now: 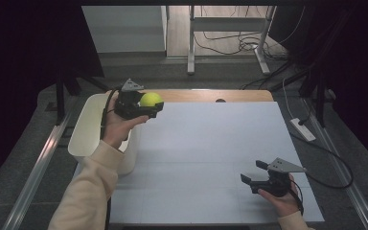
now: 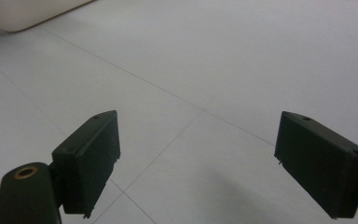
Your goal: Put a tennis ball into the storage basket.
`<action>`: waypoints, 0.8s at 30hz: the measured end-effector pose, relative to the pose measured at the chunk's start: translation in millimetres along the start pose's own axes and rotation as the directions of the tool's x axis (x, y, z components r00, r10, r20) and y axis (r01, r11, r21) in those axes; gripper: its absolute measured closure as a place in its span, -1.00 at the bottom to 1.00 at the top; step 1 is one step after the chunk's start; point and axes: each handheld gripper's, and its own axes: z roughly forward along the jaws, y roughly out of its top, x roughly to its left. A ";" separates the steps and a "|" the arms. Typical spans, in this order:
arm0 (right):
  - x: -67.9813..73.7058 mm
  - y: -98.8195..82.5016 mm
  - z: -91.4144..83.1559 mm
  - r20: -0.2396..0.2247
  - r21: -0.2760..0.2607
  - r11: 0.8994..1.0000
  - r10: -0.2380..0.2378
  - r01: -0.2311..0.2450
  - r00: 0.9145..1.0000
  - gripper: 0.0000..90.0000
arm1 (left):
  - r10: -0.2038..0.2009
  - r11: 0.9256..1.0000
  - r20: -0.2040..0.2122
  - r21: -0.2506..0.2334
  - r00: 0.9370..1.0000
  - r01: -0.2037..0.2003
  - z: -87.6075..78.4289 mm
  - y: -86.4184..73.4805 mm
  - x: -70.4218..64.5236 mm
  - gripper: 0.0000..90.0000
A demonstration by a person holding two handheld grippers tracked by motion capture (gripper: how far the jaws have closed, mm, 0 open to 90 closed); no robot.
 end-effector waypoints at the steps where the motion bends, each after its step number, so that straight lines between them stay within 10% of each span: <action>1: 0.0 0.0 0.1 0.000 0.000 1.000 0.000 0.000 1.000 -0.68 | -0.002 1.000 -0.003 -0.002 1.000 0.002 -1.4 -0.5 1.4 -0.40; 24: 0.9 0.5 1.0 0.006 0.003 1.000 0.000 0.000 1.000 -0.68 | -0.048 0.999 -0.055 -0.022 0.997 0.047 -22.4 -15.5 26.9 -0.40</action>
